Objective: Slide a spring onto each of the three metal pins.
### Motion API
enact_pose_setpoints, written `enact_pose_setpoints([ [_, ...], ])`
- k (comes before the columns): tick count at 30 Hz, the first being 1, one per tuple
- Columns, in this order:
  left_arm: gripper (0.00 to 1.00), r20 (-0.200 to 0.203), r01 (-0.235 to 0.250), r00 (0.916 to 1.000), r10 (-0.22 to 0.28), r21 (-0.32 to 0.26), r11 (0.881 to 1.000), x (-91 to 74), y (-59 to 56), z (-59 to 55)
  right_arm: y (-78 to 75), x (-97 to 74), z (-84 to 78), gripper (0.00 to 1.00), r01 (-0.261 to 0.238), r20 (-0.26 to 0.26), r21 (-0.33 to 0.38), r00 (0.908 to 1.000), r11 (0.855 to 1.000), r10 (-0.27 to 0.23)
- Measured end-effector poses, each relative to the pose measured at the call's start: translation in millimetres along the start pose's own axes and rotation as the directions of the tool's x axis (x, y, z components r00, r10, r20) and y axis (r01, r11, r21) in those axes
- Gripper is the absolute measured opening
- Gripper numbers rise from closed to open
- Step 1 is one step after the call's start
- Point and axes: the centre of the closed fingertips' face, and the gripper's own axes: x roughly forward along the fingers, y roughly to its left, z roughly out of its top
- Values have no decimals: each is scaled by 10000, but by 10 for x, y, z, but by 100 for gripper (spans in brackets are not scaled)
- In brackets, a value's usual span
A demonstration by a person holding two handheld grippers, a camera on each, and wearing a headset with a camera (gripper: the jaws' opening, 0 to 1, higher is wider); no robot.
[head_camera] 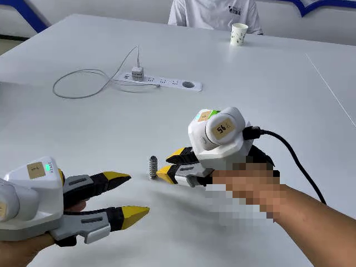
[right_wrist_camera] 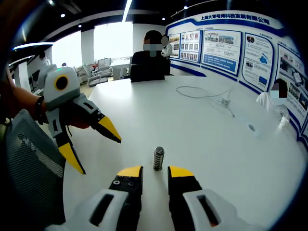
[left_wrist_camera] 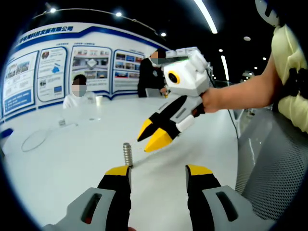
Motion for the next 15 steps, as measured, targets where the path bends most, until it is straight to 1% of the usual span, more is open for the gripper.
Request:
enact_pose_setpoints([
  [8, 48, -26, -14, 10000, 14, -46, 10000, 0, 10, -6, 102, -189, -53, 24, -74, 45, -109, 10000, 9999, 75],
  [11, 48, -11, 2, 10000, -2, -45, 10000, 10, 7, 5, 151, -257, -84, 24, -153, 78, -34, 9999, 9999, 154],
  [15, 49, -11, 26, 10000, -26, -31, 10000, 18, 6, 14, 200, -342, -98, 24, -159, 125, -142, 9998, 9998, 161],
])
